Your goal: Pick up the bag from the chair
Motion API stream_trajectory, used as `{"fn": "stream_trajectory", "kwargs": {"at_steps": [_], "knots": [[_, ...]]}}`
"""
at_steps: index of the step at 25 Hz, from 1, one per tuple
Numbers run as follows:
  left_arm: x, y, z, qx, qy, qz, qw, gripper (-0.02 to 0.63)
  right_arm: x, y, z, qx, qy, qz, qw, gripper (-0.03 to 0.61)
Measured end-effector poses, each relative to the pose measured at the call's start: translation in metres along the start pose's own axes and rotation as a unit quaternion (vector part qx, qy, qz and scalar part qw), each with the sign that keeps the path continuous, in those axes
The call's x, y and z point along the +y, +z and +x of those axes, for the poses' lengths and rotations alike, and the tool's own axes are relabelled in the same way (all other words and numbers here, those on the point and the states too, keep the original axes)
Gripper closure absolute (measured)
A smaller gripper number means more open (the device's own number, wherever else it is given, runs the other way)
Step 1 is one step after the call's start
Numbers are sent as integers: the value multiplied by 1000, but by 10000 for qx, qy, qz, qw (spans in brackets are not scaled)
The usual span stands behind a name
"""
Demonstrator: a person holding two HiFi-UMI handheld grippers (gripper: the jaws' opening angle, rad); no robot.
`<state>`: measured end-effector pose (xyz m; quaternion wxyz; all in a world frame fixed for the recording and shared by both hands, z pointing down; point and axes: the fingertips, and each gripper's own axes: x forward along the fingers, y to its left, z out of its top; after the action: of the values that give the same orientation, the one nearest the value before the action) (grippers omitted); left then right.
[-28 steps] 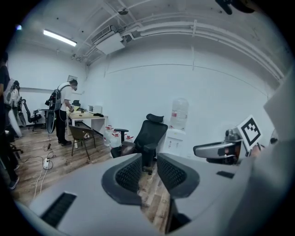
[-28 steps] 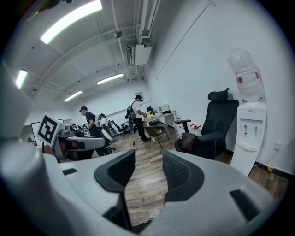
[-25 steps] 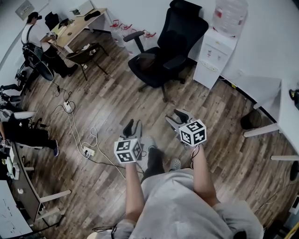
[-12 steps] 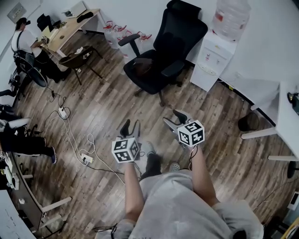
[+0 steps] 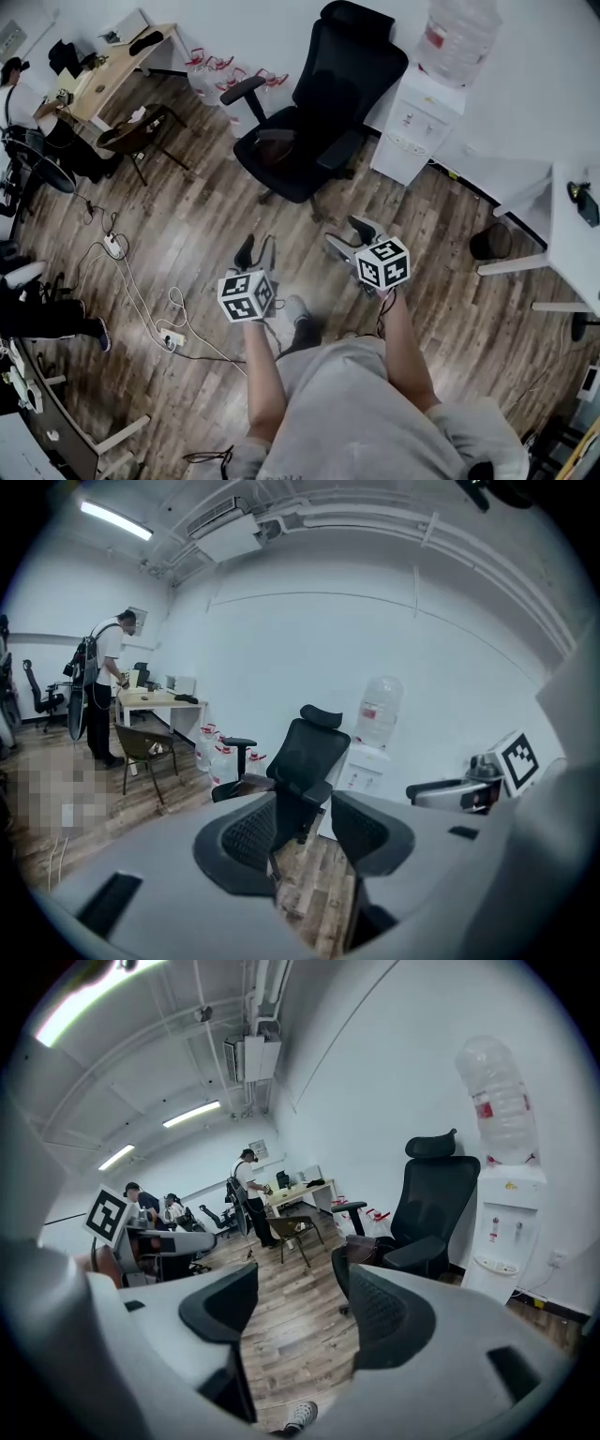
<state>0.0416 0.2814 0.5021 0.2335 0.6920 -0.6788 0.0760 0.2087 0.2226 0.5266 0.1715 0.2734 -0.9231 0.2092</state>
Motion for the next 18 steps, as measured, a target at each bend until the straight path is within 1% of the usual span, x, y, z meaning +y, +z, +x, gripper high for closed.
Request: {"fn": "stream_trajectory", "kwargs": {"at_steps": [6, 13, 18], "knots": [[32, 23, 28, 32, -166, 9, 9999, 439, -5, 23, 36, -33, -204, -3, 9998, 268], [82, 49, 54, -26, -271, -41, 9996, 439, 1, 44, 86, 39, -319, -57, 9995, 257], [112, 65, 67, -65, -360, -18, 9993, 439, 6, 58, 116, -23, -424, -23, 9991, 250]]}}
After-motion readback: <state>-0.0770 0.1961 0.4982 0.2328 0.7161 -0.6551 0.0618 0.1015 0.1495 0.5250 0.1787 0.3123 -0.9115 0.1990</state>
